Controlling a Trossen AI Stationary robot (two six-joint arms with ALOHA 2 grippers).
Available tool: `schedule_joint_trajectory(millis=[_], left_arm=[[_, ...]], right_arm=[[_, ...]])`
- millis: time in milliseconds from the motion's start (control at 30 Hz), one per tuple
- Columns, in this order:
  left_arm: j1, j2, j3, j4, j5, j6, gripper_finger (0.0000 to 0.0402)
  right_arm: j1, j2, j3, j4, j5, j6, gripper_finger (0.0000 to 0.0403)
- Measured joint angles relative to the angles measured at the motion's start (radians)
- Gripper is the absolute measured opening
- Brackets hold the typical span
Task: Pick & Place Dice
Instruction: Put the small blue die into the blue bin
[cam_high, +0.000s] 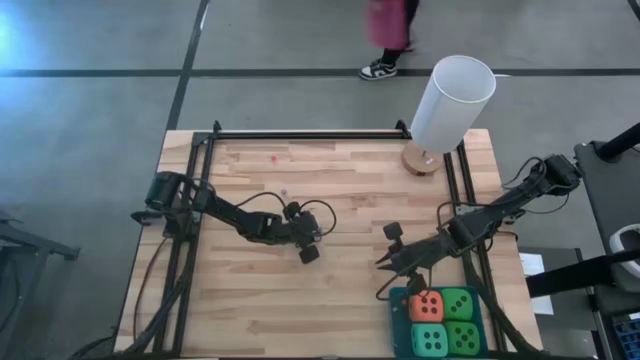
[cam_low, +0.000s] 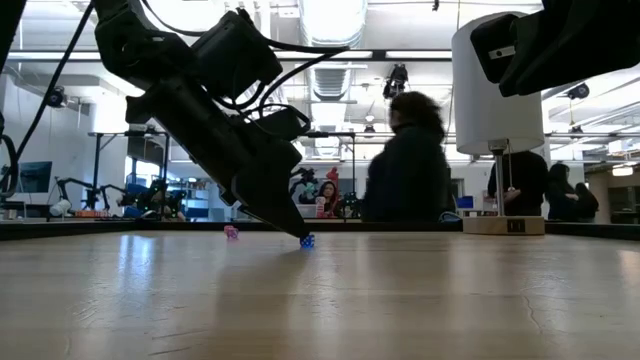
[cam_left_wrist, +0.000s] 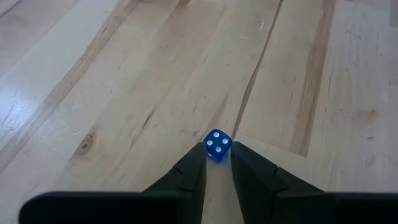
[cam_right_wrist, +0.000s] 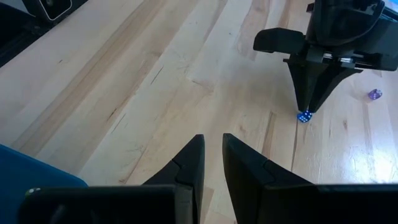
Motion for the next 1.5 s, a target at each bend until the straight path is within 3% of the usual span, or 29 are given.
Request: schedule_joint_trajectory(millis=[800, 933, 1500], left_arm=[[0.002, -0.001, 0.000, 0.000, 0.015, 0.018, 0.0078], [0.002, 0.048, 0.004, 0.042, 0.011, 0.019, 0.0078], [0.029, 0.224, 0.273, -0.017, 0.071, 0.159, 0.0078]], right_arm=[[0.000, 0.000, 0.000, 0.000, 0.000, 0.000, 0.0052], [0.000, 0.000, 0.000, 0.004, 0.000, 0.000, 0.0052], [0.000, 0.000, 0.001, 0.024, 0.001, -0.022, 0.0052]])
